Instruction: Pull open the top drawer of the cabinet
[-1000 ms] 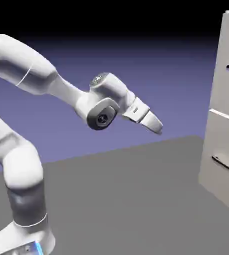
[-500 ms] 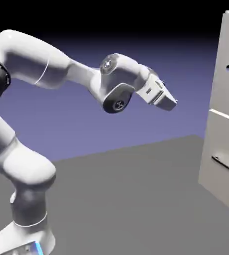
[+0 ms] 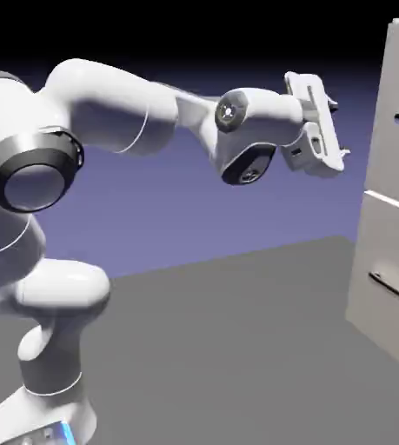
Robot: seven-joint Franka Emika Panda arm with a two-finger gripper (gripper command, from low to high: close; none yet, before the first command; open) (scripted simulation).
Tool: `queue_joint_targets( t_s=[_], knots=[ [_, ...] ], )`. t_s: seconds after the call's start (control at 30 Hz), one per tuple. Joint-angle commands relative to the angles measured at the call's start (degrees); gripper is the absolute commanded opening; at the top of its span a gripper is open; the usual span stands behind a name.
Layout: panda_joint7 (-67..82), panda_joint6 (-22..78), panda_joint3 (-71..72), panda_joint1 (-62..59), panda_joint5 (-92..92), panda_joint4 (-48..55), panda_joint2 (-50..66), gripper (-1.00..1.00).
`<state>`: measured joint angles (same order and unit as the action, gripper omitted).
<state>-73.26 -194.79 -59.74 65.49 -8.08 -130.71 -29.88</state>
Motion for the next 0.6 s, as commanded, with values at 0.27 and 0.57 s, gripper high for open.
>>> queue_joint_targets(
  t_s=[0.27,0.57],
  knots=[
    [-8.89,-5.99,-17.23,18.69,-2.33,8.74,0.8,0.0],
    [-17.77,-11.99,-34.46,37.38,-4.66,17.48,1.6,0.0]
  ],
)
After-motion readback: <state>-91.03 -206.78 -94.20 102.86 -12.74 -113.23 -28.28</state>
